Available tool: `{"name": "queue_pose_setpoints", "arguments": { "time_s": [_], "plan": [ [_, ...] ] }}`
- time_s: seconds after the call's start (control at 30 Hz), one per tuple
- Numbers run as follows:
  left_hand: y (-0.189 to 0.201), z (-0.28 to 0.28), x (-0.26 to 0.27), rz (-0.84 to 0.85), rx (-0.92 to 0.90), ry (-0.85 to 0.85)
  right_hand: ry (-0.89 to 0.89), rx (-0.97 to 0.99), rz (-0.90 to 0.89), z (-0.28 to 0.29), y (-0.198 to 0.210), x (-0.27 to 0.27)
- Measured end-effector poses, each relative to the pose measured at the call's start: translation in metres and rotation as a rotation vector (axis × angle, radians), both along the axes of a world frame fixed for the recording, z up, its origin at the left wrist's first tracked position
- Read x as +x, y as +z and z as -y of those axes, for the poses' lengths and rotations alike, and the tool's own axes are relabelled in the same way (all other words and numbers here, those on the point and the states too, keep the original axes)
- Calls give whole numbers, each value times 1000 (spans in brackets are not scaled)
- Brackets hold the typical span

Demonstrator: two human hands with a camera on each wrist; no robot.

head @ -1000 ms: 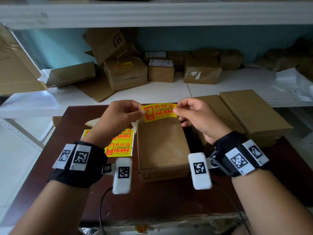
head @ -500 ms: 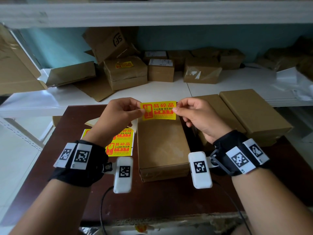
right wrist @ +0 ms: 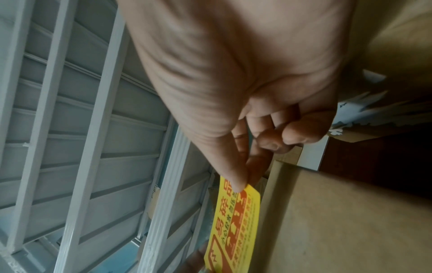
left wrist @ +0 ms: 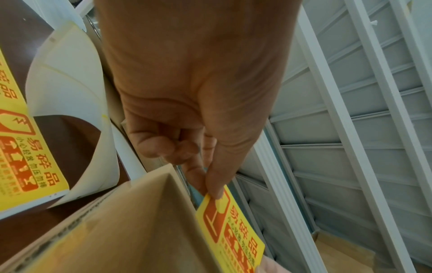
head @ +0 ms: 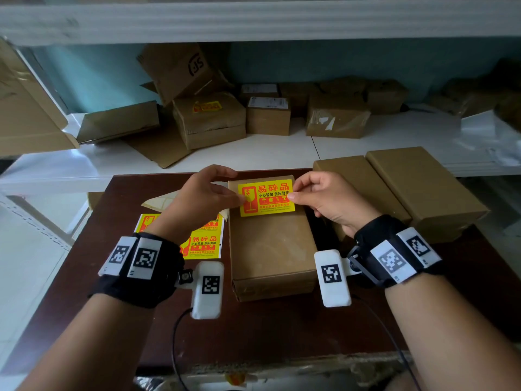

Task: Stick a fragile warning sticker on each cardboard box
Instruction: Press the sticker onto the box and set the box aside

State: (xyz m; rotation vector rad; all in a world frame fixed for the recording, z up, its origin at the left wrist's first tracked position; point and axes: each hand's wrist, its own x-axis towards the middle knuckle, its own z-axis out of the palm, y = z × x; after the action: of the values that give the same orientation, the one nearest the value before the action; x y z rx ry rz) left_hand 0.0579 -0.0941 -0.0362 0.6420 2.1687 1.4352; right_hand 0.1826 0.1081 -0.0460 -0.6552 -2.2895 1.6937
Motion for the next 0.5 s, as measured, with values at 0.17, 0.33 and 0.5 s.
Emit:
{"name": "queue_pose_setpoints", "arguments": {
  "time_s": [0.17, 0.33, 0.5],
  "plan": [
    [-1, -1, -1, -7, -26, 2, -5, 19, 7, -1, -2, -2],
    [-4, 0, -1, -27, -39, -11, -3, 24, 25, -2, -4, -3],
    [-5, 0, -1, -29, -55, -28, 17, 25, 31, -2, -5, -4]
  ]
}}
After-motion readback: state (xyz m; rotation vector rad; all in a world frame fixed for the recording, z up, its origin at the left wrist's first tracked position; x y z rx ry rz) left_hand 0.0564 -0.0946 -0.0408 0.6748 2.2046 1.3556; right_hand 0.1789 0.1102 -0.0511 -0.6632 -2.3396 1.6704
